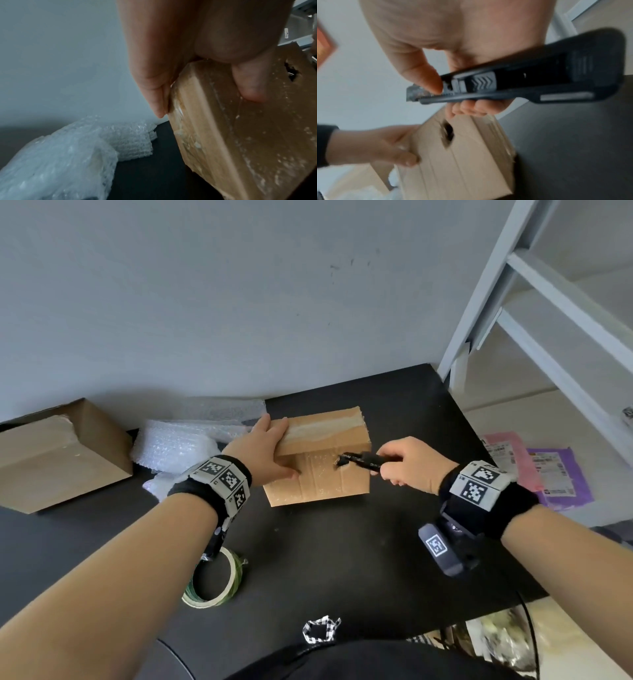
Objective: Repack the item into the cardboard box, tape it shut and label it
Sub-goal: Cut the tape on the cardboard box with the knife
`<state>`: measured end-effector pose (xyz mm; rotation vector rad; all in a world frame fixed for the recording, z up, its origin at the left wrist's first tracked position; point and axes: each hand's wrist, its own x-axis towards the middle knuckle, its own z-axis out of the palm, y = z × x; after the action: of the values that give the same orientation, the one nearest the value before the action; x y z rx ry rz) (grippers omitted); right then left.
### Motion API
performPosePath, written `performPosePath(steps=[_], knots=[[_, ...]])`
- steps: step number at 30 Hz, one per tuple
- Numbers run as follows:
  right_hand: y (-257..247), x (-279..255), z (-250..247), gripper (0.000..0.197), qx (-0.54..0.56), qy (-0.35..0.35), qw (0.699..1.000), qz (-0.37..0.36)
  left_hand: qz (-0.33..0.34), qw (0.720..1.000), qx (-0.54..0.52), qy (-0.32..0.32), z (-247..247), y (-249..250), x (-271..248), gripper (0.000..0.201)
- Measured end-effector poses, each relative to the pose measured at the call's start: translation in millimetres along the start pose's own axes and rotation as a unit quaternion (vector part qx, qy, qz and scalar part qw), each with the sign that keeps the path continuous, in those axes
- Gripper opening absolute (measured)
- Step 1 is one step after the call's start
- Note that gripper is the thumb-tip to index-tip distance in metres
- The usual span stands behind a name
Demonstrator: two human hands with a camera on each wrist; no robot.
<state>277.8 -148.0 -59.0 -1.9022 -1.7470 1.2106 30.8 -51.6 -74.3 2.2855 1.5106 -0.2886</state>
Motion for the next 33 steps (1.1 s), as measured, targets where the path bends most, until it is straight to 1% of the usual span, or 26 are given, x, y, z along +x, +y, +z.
performPosePath(steps=[3, 6, 8, 12, 14, 16, 17, 19, 20, 22, 25, 29, 33], knots=[[-16, 1, -1, 0.018, 0.070, 0.037, 0.997, -0.024, 0.000, 1.000, 0.002, 0.026, 8, 4, -12, 0.104], [-25, 5, 5, 0.016, 0.083, 0.107, 0.990, -0.039, 0.006, 0.998, 0.002, 0.057, 16, 7, -26, 0.099], [-27, 6, 11, 0.017, 0.092, 0.136, 0.986, -0.030, 0.012, 0.997, 0.015, 0.072, 21, 7, -34, 0.096], [-23, -2, 22, 0.027, 0.111, 0.147, 0.983, 0.004, 0.042, 0.995, 0.061, 0.066, 22, -3, -43, 0.094], [-22, -9, 26, 0.032, 0.128, 0.140, 0.982, 0.022, 0.047, 0.989, 0.123, 0.061, 18, -10, -47, 0.095], [-22, -17, 32, 0.035, 0.137, 0.128, 0.981, 0.042, 0.038, 0.979, 0.192, 0.057, 15, -14, -54, 0.097], [-22, -19, 36, 0.036, 0.142, 0.126, 0.980, 0.050, 0.037, 0.974, 0.215, 0.054, 14, -12, -58, 0.100], [-21, -23, 47, 0.041, 0.152, 0.130, 0.977, 0.067, 0.075, 0.968, 0.235, 0.054, 19, -1, -65, 0.110], [-20, -25, 54, 0.044, 0.155, 0.135, 0.976, 0.071, 0.106, 0.966, 0.228, 0.052, 25, 8, -69, 0.114], [-18, -30, 67, 0.048, 0.168, 0.151, 0.971, 0.074, 0.151, 0.966, 0.202, 0.049, 41, 28, -73, 0.113], [-16, -42, 77, 0.051, 0.185, 0.179, 0.963, 0.081, 0.152, 0.971, 0.178, 0.059, 56, 44, -75, 0.105], [-14, -57, 81, 0.053, 0.172, 0.186, 0.964, 0.084, 0.162, 0.970, 0.168, 0.065, 58, 40, -74, 0.096], [-24, -59, 81, 0.055, 0.139, 0.182, 0.972, 0.050, 0.166, 0.975, 0.138, 0.047, 53, 43, -75, 0.091]])
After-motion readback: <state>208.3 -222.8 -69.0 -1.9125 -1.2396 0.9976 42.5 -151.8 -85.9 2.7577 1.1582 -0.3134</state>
